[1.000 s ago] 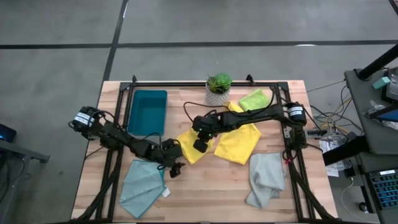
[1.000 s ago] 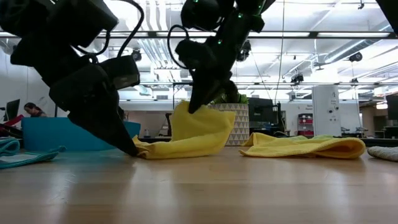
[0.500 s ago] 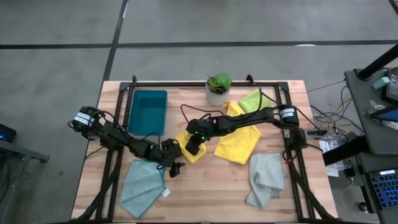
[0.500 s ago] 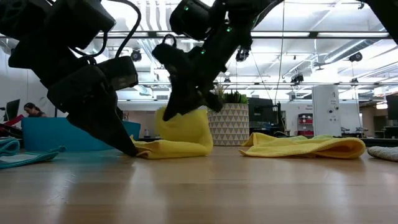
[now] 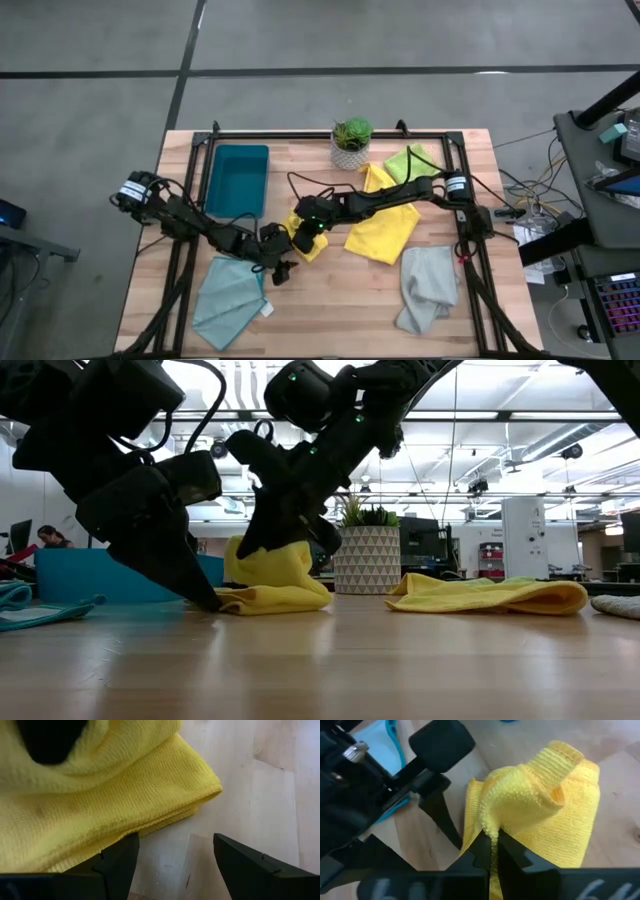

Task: Fold microfiber towels
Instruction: Fold the left yellow towel

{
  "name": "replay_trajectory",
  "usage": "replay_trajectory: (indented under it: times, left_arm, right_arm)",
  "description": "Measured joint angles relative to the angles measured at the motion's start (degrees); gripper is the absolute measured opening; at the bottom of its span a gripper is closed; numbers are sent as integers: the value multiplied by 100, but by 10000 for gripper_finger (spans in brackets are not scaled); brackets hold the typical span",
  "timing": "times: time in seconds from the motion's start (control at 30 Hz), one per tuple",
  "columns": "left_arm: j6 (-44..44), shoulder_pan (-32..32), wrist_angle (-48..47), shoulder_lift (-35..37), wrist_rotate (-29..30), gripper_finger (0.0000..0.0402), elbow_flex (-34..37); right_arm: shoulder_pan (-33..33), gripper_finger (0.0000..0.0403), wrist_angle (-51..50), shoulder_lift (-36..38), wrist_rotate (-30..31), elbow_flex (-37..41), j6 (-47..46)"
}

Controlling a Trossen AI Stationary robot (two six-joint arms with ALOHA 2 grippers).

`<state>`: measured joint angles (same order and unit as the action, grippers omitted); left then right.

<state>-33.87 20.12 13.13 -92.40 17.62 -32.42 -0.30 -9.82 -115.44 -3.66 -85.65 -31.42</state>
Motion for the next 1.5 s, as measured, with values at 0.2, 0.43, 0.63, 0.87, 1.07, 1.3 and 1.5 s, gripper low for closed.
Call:
replay_trajectory:
  times: [0.2,0.43,0.63,0.87,1.07,1.3,1.5]
  left_arm:
    - [0,2,13,-2,8,244,2]
    - [4,0,13,-4,54,244,4]
    - [7,0,4,-4,75,244,4]
    - [-7,33,-4,9,88,244,4]
    - [-26,61,-343,407,42,244,-8]
    - [213,70,-966,1393,-53,244,-117]
    - [715,58,-1426,2074,855,227,-74]
  right_arm:
    - [7,51,22,0,4,0,32]
    - [129,129,186,0,-281,0,35]
    - [185,165,103,31,-440,0,202]
    - [179,149,-431,449,-38,33,870]
    - [247,57,-278,402,211,250,1262]
    - [565,13,559,139,168,620,1661]
    - [682,12,1101,-138,173,739,1759]
